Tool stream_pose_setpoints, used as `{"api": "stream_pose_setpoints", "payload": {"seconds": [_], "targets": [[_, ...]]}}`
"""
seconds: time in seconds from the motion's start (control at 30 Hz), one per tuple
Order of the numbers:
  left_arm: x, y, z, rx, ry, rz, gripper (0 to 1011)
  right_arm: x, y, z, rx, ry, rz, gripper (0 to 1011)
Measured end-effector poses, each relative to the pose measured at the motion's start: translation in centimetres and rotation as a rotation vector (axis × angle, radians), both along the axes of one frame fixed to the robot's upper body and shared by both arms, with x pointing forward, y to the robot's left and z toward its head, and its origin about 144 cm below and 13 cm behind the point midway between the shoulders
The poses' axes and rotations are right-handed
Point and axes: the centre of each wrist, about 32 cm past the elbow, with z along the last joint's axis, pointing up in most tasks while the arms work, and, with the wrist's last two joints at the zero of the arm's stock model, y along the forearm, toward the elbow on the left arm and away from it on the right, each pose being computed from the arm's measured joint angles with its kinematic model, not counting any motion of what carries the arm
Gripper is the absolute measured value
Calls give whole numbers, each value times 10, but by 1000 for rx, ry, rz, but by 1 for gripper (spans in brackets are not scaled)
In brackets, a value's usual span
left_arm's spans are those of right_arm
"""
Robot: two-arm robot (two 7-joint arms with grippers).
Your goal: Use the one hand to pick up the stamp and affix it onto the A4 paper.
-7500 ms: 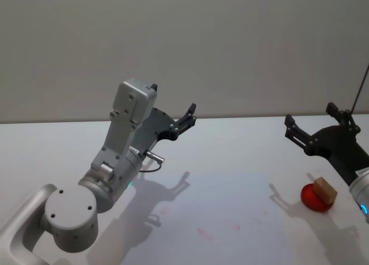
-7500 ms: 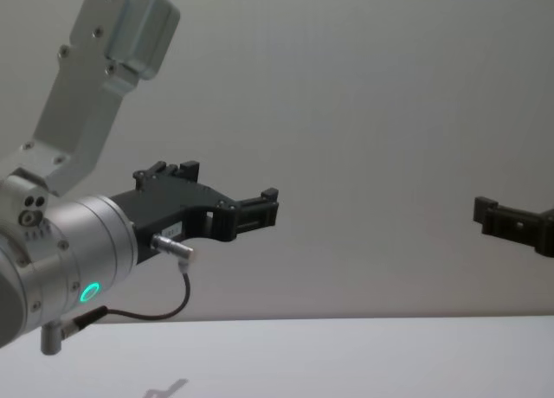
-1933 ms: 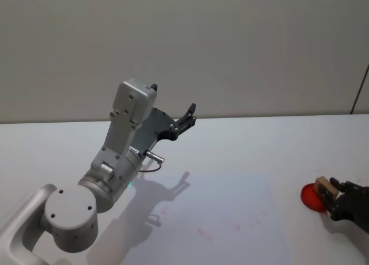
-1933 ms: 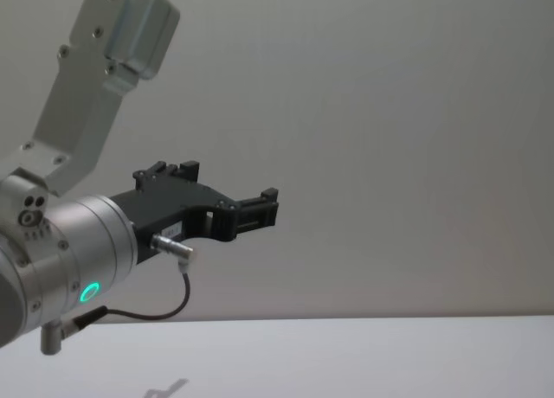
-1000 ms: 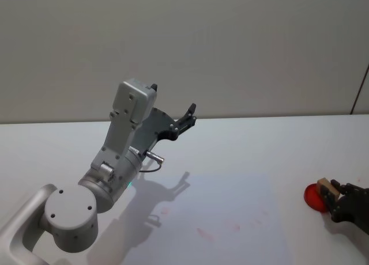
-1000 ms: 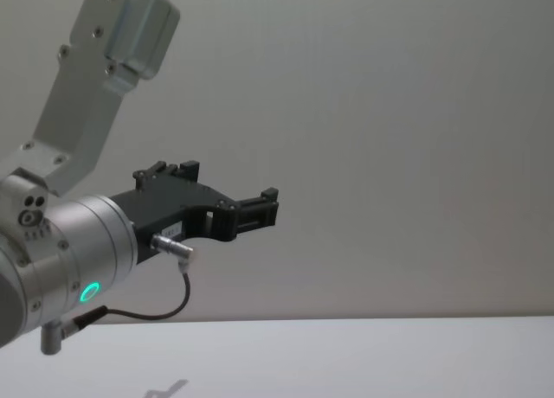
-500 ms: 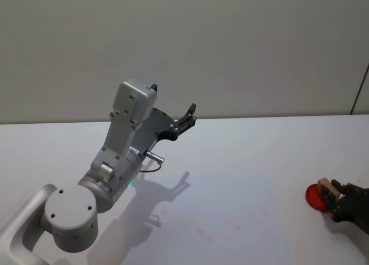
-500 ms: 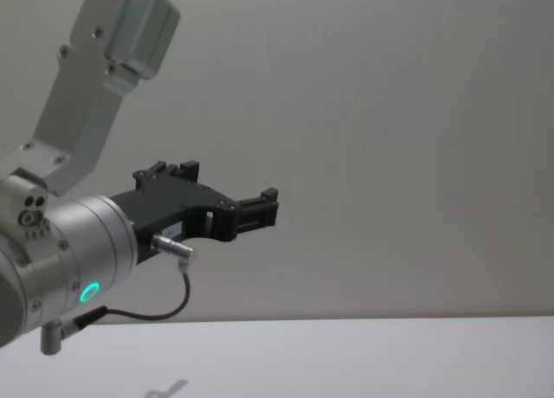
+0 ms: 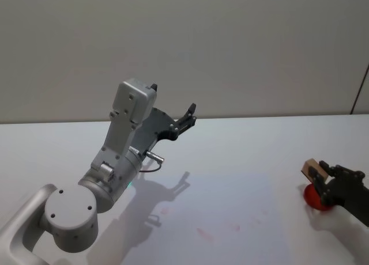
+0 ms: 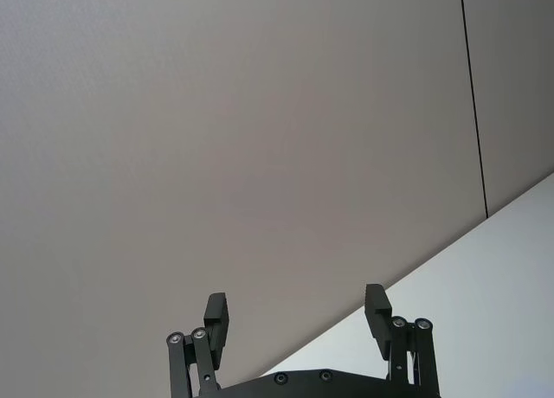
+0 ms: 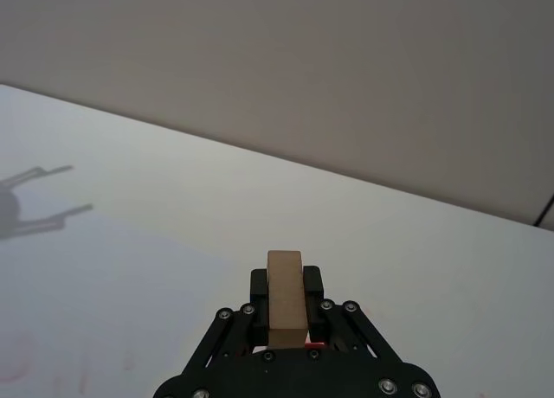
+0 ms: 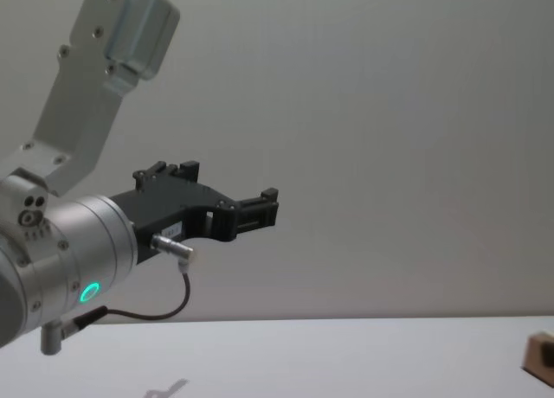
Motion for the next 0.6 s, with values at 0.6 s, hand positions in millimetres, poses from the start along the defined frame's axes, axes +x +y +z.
{"api": "stream_pose_setpoints", "payload": {"seconds": [0.6], "targets": [[0,0,0,0,0,0,1001,-7,52,10,85,-36,191,225]]}}
